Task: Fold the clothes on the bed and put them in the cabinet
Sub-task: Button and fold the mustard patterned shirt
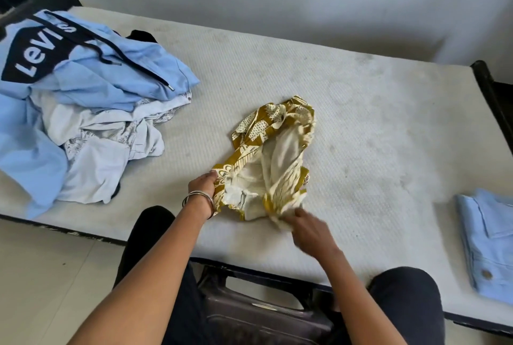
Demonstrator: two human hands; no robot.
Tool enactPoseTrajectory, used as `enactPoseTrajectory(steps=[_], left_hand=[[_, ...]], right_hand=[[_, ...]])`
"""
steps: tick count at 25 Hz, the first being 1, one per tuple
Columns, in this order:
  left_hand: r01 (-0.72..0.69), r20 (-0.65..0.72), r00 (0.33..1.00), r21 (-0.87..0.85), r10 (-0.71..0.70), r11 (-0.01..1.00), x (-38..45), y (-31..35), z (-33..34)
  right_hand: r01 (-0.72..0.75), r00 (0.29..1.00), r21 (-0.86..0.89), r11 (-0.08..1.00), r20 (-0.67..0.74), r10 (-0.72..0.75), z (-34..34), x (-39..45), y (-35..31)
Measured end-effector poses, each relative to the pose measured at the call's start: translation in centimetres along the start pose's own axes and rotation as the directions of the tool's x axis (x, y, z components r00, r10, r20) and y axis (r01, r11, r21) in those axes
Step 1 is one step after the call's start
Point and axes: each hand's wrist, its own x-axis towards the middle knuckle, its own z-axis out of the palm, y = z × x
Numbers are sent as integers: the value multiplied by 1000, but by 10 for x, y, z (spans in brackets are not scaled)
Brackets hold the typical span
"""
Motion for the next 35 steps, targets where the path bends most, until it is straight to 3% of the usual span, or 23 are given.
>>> enactPoseTrajectory(steps=[1,2,3,5,7,9,10,13,16,18,20,23,25,28,30,32,33,34,35], left_hand=[[-6,12,1000,8,5,1000,-4,-2,0],[-16,22,1000,15,15,1000,-8,-4,0],[-32,22,999,26,31,999,-9,-6,-1],[-58,20,998,45,57,997,-10,-9,-4],[-91,63,994,60,88,994,-10,-10,-7],[-109,130,987,122,93,987,-11,-13,-7],[-108,162,984,175,79,979,-12,-14,-6],[-146,200,977,375,73,916,-12,-16,-8],[-171,189,978,454,94,874,-4,-20,-13],[-185,191,976,500,101,846,-4,-26,-14],[-215,199,973,565,121,797,-7,-37,-14],[-279,245,958,680,149,678,-22,-55,-13],[-295,257,954,716,154,632,-25,-63,-16],[-297,247,954,733,167,611,-24,-65,-21],[-306,238,952,722,193,620,-22,-63,-19],[-331,232,943,719,237,611,-23,-59,-15],[-342,227,938,717,260,607,-24,-58,-12],[-353,219,933,710,285,609,-26,-57,-10],[-361,210,929,696,305,621,-29,-57,-8]], right_hand=[[-69,965,20,997,255,61,10,-9,5],[-166,912,50,985,387,135,15,-12,12],[-246,894,91,965,406,190,14,-12,17],[-368,901,163,915,307,307,7,-4,20],[-469,880,323,822,94,465,-3,6,19],[-406,842,465,786,-143,520,-9,21,15],[-381,864,428,820,-151,481,-10,28,12],[-317,947,1,948,57,317,-2,37,-11],[-128,982,-149,980,-159,104,14,20,-30],[48,956,-135,990,-281,-84,25,1,-37],[174,968,-151,973,-155,-197,31,-17,-44],[70,991,-214,974,130,-43,22,-34,-50],[-74,977,-142,987,189,100,12,-35,-45],[-115,944,133,984,323,67,-8,-40,-31],[-150,839,229,962,544,1,-22,-52,-15],[-206,680,124,971,731,51,-36,-61,-1],[-247,655,71,966,747,112,-43,-59,6],[-294,693,48,954,698,179,-49,-54,12],[-367,778,81,927,573,257,-54,-43,15]])
